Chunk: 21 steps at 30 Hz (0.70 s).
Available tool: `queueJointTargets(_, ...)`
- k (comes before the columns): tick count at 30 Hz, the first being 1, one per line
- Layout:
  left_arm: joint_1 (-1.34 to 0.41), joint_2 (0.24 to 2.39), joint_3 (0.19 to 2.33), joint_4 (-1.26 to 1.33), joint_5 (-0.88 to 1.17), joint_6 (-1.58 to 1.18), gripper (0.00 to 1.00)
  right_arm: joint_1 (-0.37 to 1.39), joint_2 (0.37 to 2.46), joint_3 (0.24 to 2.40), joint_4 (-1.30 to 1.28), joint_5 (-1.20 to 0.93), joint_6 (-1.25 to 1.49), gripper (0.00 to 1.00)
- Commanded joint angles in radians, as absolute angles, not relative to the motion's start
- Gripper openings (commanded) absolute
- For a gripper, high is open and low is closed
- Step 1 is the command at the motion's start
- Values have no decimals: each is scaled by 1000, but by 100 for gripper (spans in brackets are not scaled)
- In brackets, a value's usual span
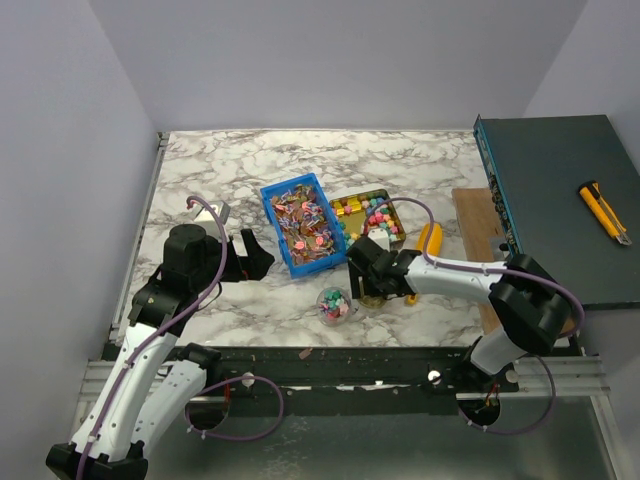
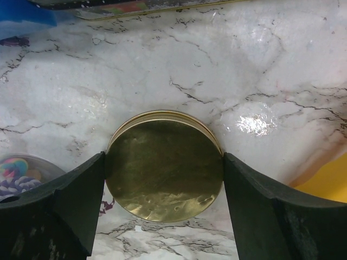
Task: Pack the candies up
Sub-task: Pick up the bottle lid at the center of the board.
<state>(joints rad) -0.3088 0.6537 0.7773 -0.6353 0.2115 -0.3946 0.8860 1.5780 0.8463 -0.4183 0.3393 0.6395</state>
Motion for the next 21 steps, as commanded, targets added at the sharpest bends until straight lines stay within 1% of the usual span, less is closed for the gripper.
queueJointTargets(1, -304, 640, 773, -644, 207, -380, 99, 897, 1541, 869, -498, 389, 650, 62)
queueJointTargets(10, -304, 635, 773, -644, 206, -382, 99, 922, 1436, 937, -600, 394, 632, 61)
queueJointTargets(21, -304, 618, 770, -644, 203, -383, 99, 1026, 1431, 1063, -703, 399, 644, 61)
